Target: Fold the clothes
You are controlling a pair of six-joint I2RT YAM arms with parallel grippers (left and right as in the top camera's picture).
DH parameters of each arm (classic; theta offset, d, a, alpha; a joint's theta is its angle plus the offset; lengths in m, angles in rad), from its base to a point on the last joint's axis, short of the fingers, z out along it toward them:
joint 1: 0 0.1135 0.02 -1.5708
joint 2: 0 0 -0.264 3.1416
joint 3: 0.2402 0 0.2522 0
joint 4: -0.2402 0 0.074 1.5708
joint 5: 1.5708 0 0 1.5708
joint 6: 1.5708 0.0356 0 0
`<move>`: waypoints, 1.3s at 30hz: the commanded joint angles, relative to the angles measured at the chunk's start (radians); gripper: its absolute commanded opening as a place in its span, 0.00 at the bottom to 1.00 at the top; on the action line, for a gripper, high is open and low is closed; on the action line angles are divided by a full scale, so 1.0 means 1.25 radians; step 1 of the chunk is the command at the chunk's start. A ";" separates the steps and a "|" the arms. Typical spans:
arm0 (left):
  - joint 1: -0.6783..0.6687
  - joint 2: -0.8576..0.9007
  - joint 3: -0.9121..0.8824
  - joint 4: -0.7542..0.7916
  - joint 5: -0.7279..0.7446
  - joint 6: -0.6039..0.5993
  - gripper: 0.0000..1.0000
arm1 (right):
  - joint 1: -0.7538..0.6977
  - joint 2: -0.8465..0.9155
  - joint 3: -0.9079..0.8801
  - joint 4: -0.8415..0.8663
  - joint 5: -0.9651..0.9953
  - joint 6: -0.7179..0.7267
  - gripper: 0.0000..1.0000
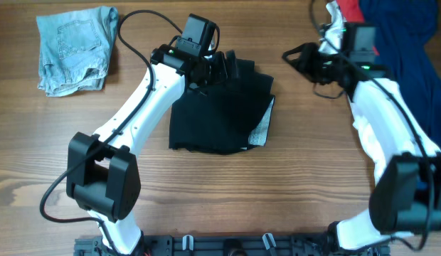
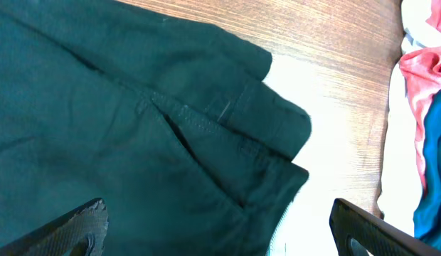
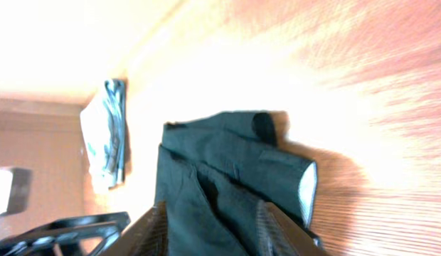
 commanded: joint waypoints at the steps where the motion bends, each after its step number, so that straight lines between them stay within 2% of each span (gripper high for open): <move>1: -0.005 0.004 0.017 0.011 0.014 0.075 1.00 | -0.049 -0.032 0.003 -0.054 -0.017 -0.073 0.48; 4: -0.027 0.004 0.017 -0.009 0.005 0.167 1.00 | -0.072 -0.031 0.002 -0.151 0.012 -0.156 0.56; 6: -0.026 0.003 0.017 -0.040 -0.074 0.165 1.00 | -0.062 -0.028 0.002 -0.211 0.062 -0.179 0.59; 9: 0.023 0.003 0.017 -0.082 -0.090 0.148 1.00 | -0.034 -0.027 -0.009 -0.259 0.094 -0.181 0.60; 10: 0.081 0.002 0.017 -0.130 -0.101 0.145 1.00 | -0.003 -0.019 -0.023 -0.273 0.097 -0.185 0.44; 12: 0.139 0.002 0.017 -0.162 -0.101 0.150 1.00 | 0.032 -0.005 -0.042 -0.272 0.105 -0.176 0.31; 14: 0.190 0.002 0.017 -0.189 -0.101 0.196 1.00 | 0.070 0.009 -0.069 -0.262 0.128 -0.161 0.25; 16: 0.232 0.002 0.017 -0.215 -0.101 0.241 1.00 | 0.115 0.033 -0.097 -0.243 0.157 -0.152 0.24; 20: 0.286 0.002 0.017 -0.224 -0.102 0.245 1.00 | 0.218 0.078 -0.147 -0.165 0.174 -0.124 0.18; 24: 0.356 0.002 0.017 -0.214 -0.101 0.254 1.00 | 0.323 0.128 -0.150 -0.097 0.176 -0.111 0.17; 27: 0.455 0.002 0.017 -0.203 -0.101 0.258 1.00 | 0.412 0.150 -0.148 -0.009 0.177 -0.113 0.17; 32: 0.536 0.002 0.017 -0.178 -0.094 0.259 1.00 | 0.426 0.148 -0.101 0.025 0.143 -0.178 0.17; 33: 0.542 0.002 0.017 -0.175 -0.089 0.259 1.00 | 0.420 0.143 -0.076 0.012 0.143 -0.178 0.18; 35: 0.540 0.002 0.017 -0.173 -0.061 0.260 1.00 | 0.398 0.115 -0.016 -0.023 0.143 -0.172 0.36; 36: 0.532 0.002 0.017 -0.172 -0.038 0.267 1.00 | 0.377 0.094 0.019 -0.055 0.143 -0.164 0.46; 37: 0.521 0.002 0.017 -0.172 -0.015 0.284 1.00 | 0.347 0.074 0.054 -0.093 0.146 -0.153 0.62; 39: 0.489 0.002 0.017 -0.173 -0.013 0.284 1.00 | 0.292 0.045 0.091 -0.145 0.150 -0.152 0.82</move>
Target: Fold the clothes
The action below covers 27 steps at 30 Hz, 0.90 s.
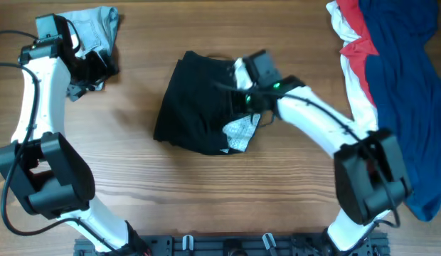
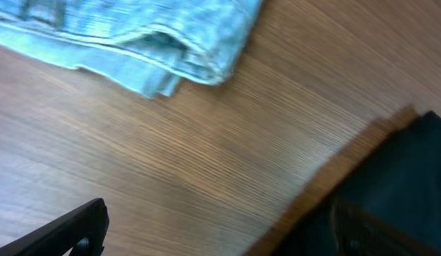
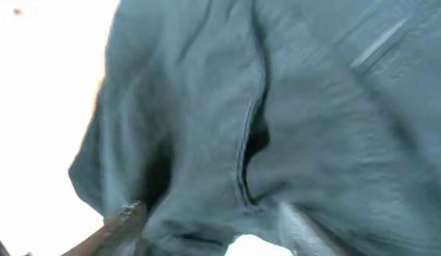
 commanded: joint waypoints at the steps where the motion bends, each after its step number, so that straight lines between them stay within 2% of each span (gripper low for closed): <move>1: -0.062 0.001 0.013 -0.002 0.049 0.032 1.00 | -0.102 -0.082 0.072 -0.058 0.007 0.006 0.87; 3: -0.154 0.001 0.013 -0.014 0.087 0.091 1.00 | -0.195 -0.099 0.072 -0.109 0.051 0.015 0.98; 5: -0.262 0.001 0.013 -0.016 0.074 0.117 1.00 | -0.274 -0.098 0.071 -0.149 0.086 0.016 0.99; 10: -0.553 0.015 0.013 0.008 -0.143 0.138 1.00 | -0.402 -0.098 0.062 -0.181 0.121 0.016 1.00; 13: -0.665 0.056 0.013 0.011 -0.226 0.136 1.00 | -0.436 -0.098 0.062 -0.184 0.122 0.019 1.00; 21: -0.781 0.150 0.013 0.041 -0.231 0.094 1.00 | -0.461 -0.098 0.062 -0.193 0.125 0.006 1.00; 23: -0.785 0.171 0.013 0.039 -0.230 0.059 1.00 | -0.461 -0.098 0.062 -0.196 0.125 0.004 0.99; 27: -0.786 0.213 0.013 0.038 -0.224 0.056 1.00 | -0.461 -0.098 0.062 -0.196 0.129 0.003 0.99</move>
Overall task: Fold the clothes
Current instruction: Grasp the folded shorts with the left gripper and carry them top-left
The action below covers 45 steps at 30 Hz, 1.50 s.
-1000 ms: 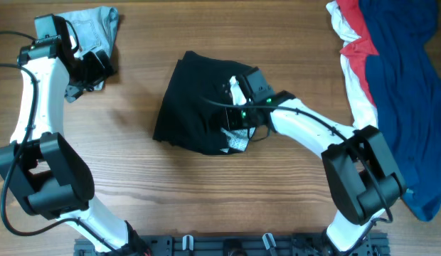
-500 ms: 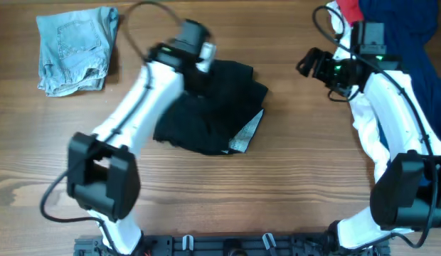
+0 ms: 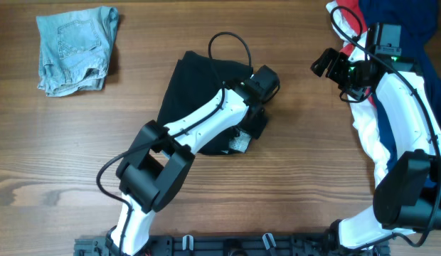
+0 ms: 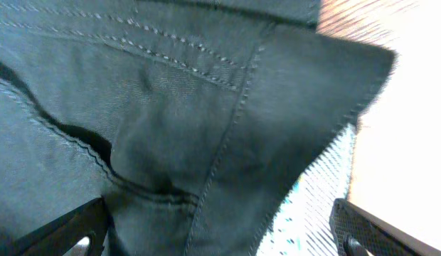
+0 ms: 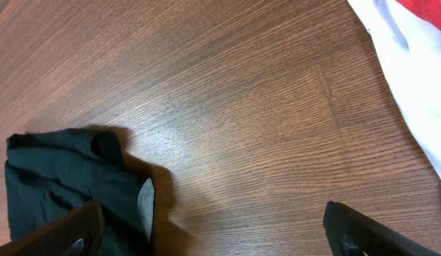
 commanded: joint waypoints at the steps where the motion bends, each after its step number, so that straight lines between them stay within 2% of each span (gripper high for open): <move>1: -0.002 0.047 0.010 -0.002 -0.010 -0.023 1.00 | -0.002 -0.005 -0.003 -0.001 0.018 -0.008 0.99; 5: -0.007 0.067 0.010 -0.004 -0.017 -0.020 1.00 | -0.002 -0.005 -0.003 -0.001 0.020 -0.008 0.99; 8: -0.007 0.074 0.009 -0.004 -0.099 -0.014 0.98 | -0.002 0.000 -0.003 0.000 0.020 -0.008 0.99; 10: -0.007 0.094 0.009 -0.004 -0.164 -0.006 0.93 | -0.002 0.007 -0.003 -0.001 0.020 -0.008 0.99; 14: -0.008 0.178 0.009 -0.004 -0.166 0.030 0.81 | -0.002 0.029 -0.004 -0.001 0.020 -0.008 0.99; 19: -0.008 0.212 0.009 0.011 -0.152 0.031 0.28 | -0.002 0.030 -0.008 0.004 0.020 -0.008 1.00; 22: -0.008 0.213 0.009 0.015 -0.141 0.031 0.08 | -0.002 0.030 -0.008 0.006 0.020 -0.008 1.00; 23: -0.007 0.213 0.009 0.015 -0.139 0.031 0.04 | -0.002 0.030 -0.008 0.006 0.020 -0.008 0.99; 28: 0.023 0.196 0.013 0.016 -0.161 0.031 0.04 | -0.002 0.030 -0.008 0.005 0.020 -0.011 0.99; 32: 0.122 0.105 0.042 -0.034 -0.179 0.031 0.04 | -0.002 0.030 -0.008 0.002 0.020 -0.028 1.00; 38: 0.249 -0.070 0.043 -0.035 -0.179 0.070 0.04 | -0.002 0.030 -0.008 0.002 0.020 -0.028 1.00; 45: 0.322 -0.161 0.043 -0.011 -0.178 0.070 0.04 | -0.002 0.030 -0.008 0.002 0.019 -0.028 0.99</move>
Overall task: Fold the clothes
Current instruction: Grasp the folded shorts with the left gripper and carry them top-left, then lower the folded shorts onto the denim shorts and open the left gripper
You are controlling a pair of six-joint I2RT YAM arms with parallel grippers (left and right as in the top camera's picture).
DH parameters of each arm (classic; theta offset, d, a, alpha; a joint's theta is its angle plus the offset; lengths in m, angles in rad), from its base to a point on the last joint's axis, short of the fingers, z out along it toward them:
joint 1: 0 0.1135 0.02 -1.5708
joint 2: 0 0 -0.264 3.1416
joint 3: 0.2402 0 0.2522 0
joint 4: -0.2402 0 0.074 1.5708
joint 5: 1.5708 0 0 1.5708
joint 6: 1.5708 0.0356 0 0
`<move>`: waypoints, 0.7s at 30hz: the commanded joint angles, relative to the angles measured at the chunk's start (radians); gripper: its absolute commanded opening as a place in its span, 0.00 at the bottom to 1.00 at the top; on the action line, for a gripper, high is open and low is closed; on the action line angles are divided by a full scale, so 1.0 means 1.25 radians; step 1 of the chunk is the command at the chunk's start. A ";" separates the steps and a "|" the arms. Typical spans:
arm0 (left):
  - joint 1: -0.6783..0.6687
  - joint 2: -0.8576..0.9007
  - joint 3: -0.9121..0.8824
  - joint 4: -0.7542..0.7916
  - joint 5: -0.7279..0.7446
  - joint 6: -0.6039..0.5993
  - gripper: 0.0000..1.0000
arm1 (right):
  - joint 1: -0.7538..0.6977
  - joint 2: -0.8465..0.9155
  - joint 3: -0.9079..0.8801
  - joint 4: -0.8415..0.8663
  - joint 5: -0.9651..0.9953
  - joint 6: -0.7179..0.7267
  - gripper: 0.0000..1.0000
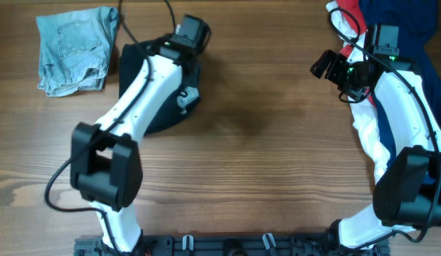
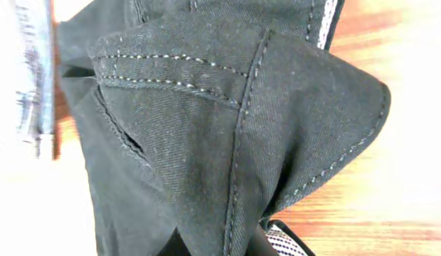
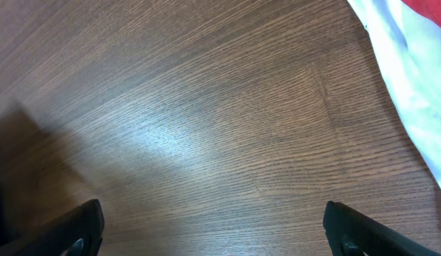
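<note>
Black shorts (image 1: 155,99) lie bunched at the left of the table, right beside the folded light-blue jeans (image 1: 75,46). My left gripper (image 2: 222,243) is shut on a fold of the black shorts (image 2: 206,128), which fill the left wrist view; its fingers are hidden by cloth. Seen from overhead, the left arm (image 1: 146,78) lies across the shorts. My right gripper (image 3: 220,231) is open over bare wood at the back right, holding nothing.
A heap of red, white and blue clothes (image 1: 402,28) lies at the back right corner, by the right arm; its white edge (image 3: 409,78) shows in the right wrist view. The jeans' edge (image 2: 32,71) is close to the shorts.
The black shorts were in the table's middle with my left gripper open at their right edge. Now the left gripper is shut on them and they lie further left, beside the jeans. The right arm has stayed put.
First my left gripper was open over the shorts in the middle, the right arm at the back right. Then the left arm was by the jeans and the right gripper at the shorts. Then the left was back at the shorts; now it holds them beside the jeans.
</note>
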 commanded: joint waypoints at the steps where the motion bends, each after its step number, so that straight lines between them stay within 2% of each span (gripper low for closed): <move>1: 0.032 -0.048 0.000 0.011 -0.011 0.016 0.04 | -0.002 0.014 -0.006 0.001 0.010 -0.013 1.00; 7: 0.080 -0.117 0.053 0.013 -0.011 -0.108 0.04 | -0.001 0.014 -0.006 0.001 0.010 -0.013 0.99; 15: 0.174 -0.328 0.085 0.106 -0.012 -0.159 0.04 | 0.000 0.014 -0.006 0.001 0.004 -0.013 0.99; 19: 0.243 -0.368 0.085 0.125 -0.020 -0.278 0.04 | 0.002 0.014 -0.006 -0.002 0.005 -0.013 0.99; 21: 0.298 -0.370 0.085 0.124 -0.037 -0.398 0.04 | 0.002 0.014 -0.006 -0.002 0.004 -0.013 1.00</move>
